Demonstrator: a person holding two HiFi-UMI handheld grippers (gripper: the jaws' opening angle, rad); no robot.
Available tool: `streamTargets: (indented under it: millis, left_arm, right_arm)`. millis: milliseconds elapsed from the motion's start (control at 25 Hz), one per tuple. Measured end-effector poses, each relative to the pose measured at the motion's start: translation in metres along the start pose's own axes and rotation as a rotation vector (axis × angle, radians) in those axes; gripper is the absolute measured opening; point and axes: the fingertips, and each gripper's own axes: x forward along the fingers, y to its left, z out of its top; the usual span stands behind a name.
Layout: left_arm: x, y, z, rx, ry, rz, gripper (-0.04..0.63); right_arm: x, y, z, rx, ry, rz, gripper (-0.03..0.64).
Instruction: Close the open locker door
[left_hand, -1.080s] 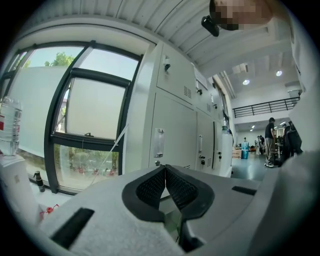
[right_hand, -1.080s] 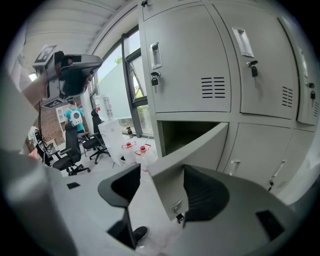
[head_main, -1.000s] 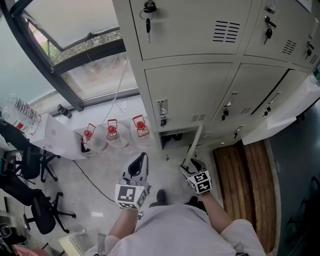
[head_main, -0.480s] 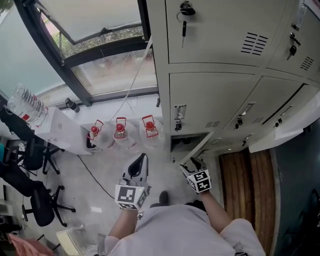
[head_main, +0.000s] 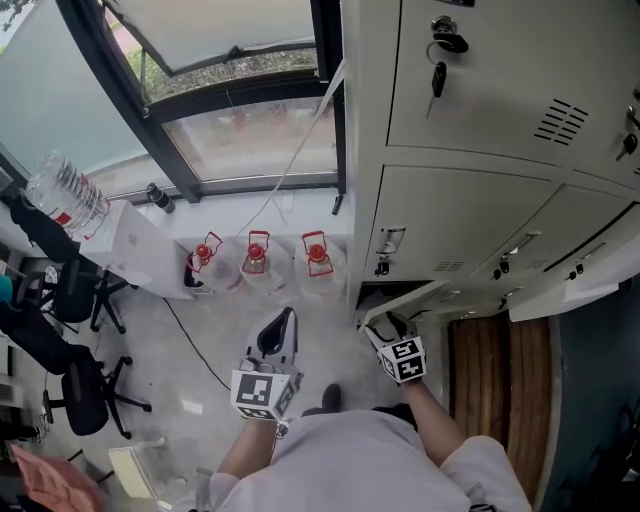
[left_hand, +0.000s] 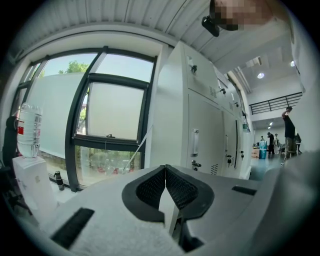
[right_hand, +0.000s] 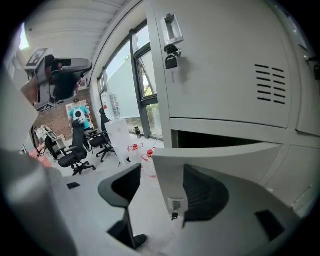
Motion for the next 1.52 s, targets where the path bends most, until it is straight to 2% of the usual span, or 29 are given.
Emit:
streamTargets:
  millis: [560,1000,1200,1520]
  left_arm:
    - [-0.004,0.053,0.004,-0.009,0.007,0.092,0.009]
    - [-0.017,0.067,0.006,0.010,0.007,0.122,0.009]
    - [-0.016,0.062,0.007,0.011,0.003,0.103,0.009]
    - [0.001,0.033,0.010,0.012,0.002,0.019,0.009]
  right_arm:
    - [0.052,-0.015,0.039,-0.030,0.012,0.004,0.253]
    - [0.064,-0.021,0.046,-0.026,0.006,-0.013,0.254]
    - [0.056,-0.022,0.048,-0.017,-0.009,-0.027,0.254]
    - [0.011,-0.032,0.051,0.040,-0.070,-0.098,0.255]
